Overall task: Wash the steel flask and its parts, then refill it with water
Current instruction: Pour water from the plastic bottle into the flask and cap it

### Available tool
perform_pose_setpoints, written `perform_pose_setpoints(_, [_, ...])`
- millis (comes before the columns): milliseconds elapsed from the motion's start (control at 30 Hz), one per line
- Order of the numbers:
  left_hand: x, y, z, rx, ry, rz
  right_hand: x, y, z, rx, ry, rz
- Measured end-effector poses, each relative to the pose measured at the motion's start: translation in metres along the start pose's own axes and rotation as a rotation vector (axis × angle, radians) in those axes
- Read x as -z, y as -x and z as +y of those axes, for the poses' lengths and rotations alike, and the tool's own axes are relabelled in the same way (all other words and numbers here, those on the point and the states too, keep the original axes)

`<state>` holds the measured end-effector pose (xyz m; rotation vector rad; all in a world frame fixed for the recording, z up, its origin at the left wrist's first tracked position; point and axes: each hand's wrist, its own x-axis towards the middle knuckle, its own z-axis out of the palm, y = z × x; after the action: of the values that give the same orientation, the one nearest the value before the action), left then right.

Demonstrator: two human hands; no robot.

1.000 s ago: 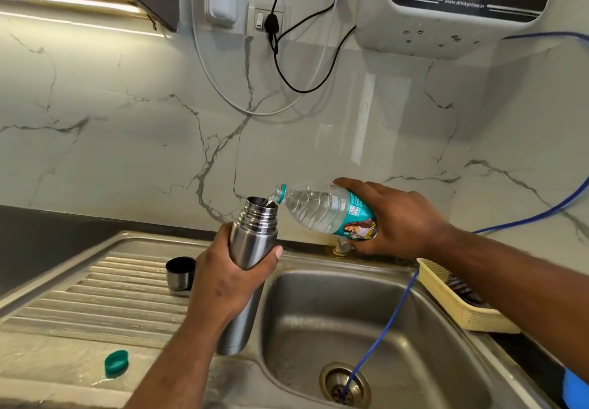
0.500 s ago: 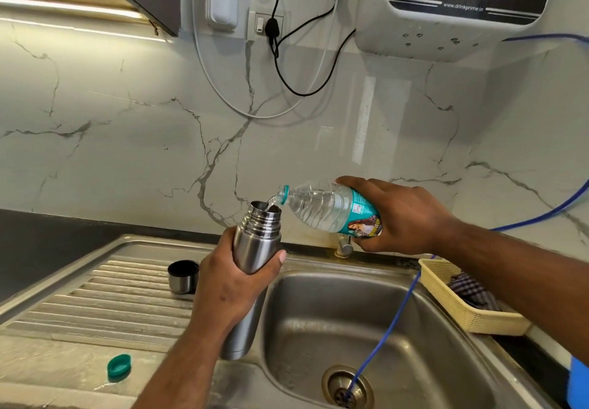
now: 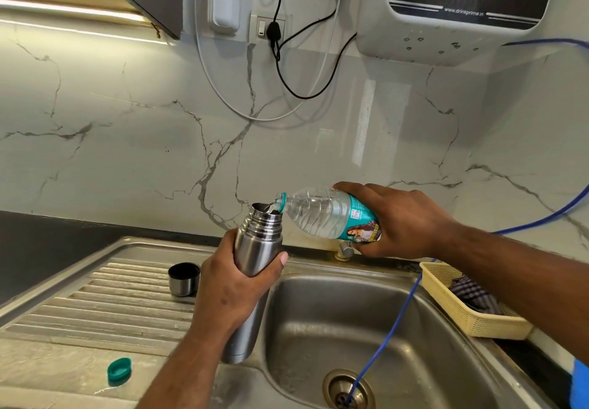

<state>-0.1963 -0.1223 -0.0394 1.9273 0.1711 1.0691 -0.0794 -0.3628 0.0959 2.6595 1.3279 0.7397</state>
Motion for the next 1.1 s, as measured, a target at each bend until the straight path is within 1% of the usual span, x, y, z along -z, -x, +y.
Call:
perform_pose_setpoints(333, [0.002,-0.003,-0.005,-0.006,0.017,0.027,0.002,-0.007,0.0,0.048,0.011,0.014])
perform_pose_setpoints(633, [0.0,-0.003,-0.009,-0.011,0.012,0.03,0.006,-0.011,0.003,0.071,0.04,-0.009])
perform_pose_setpoints(1100, [-0.012,0.003,-0.013,-0.045,0.033,0.027,0.003,0.0,0.007,0.067,0.038,-0.03])
